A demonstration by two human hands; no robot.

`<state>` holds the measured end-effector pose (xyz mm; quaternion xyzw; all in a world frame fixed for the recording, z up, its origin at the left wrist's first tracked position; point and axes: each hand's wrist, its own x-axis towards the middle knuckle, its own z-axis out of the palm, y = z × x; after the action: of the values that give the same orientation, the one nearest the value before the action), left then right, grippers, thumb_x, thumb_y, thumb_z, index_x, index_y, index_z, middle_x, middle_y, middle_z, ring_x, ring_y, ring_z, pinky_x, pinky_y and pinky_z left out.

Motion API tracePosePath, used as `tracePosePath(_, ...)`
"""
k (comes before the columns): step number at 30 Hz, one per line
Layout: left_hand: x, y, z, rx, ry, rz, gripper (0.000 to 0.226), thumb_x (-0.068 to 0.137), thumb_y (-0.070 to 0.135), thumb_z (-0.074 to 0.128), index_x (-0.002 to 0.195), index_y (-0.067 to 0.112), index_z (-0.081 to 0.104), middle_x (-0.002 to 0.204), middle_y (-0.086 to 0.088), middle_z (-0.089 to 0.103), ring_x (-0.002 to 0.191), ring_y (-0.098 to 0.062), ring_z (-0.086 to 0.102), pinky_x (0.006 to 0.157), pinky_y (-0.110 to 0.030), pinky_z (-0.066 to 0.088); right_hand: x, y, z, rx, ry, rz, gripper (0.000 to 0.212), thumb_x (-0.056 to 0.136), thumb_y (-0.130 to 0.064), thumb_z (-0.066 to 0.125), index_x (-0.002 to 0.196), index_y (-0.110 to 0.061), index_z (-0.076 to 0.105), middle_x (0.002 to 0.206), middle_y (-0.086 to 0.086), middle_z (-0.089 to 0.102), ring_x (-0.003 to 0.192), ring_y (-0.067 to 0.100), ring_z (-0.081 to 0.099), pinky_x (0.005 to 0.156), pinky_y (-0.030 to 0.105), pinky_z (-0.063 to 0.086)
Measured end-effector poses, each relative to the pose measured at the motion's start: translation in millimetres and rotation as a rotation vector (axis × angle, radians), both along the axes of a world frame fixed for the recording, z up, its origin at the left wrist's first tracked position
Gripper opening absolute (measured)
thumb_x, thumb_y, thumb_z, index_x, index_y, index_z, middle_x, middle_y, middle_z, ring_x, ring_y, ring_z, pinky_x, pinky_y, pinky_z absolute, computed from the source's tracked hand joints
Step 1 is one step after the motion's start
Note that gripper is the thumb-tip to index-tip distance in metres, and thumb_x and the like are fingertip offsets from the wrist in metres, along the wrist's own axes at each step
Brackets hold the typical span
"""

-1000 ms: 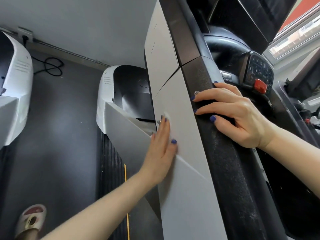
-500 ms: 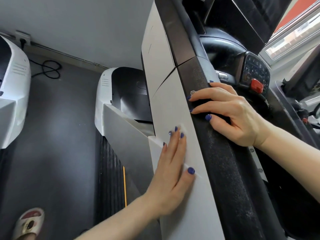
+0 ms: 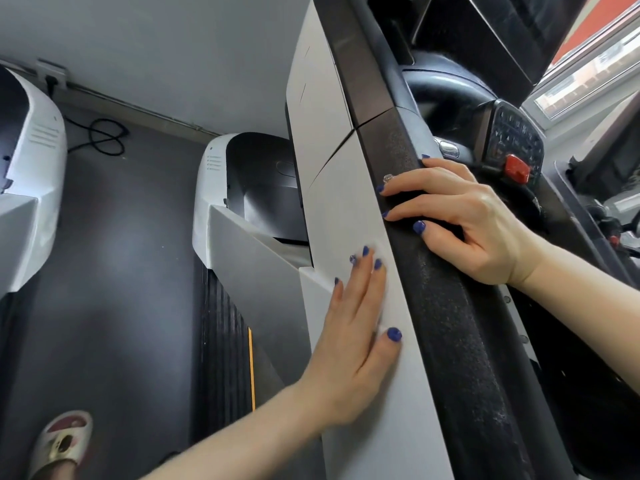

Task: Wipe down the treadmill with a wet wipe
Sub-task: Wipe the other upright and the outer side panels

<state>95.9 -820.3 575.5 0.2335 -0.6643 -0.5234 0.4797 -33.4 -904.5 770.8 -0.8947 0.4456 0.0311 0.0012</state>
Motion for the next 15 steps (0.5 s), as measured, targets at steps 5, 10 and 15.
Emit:
tracePosePath(5, -5, -52, 15, 0.057, -0.008, 0.079, 0.061, 0.104, 0.044, 0.02, 0.158, 0.03, -0.006, 0.168, 0.016, -0.013, 0.153, -0.003, -0.013, 0.126, -0.05, -0.006, 2, -1, 0, -0.006, 0.005, 0.006, 0.037, 0.088, -0.016, 0.045, 0.108, -0.007, 0.075, 0.132, 0.007, 0.062, 0.129, 0.02, 0.055, 0.117, 0.056, 0.027)
tracePosePath(10, -3, -26, 19, 0.044, 0.016, 0.065, 0.067, 0.103, 0.044, 0.023, 0.161, 0.02, -0.002, 0.169, 0.01, -0.01, 0.155, -0.009, -0.011, 0.126, -0.045, -0.007, 1, 1, -2, -0.026, -0.015, 0.001, 0.036, 0.089, -0.015, 0.046, 0.108, -0.006, 0.075, 0.133, 0.01, 0.061, 0.131, 0.022, 0.054, 0.116, 0.055, 0.03)
tracePosePath(15, -3, -24, 14, -0.023, 0.001, 0.074, 0.065, 0.105, 0.052, 0.019, 0.16, 0.022, -0.002, 0.169, 0.009, -0.009, 0.156, -0.012, -0.009, 0.125, -0.044, -0.008, -2, 7, -4, -0.19, -0.099, -0.065, 0.036, 0.088, -0.011, 0.047, 0.111, 0.001, 0.072, 0.135, 0.015, 0.059, 0.127, 0.031, 0.055, 0.104, 0.057, 0.041)
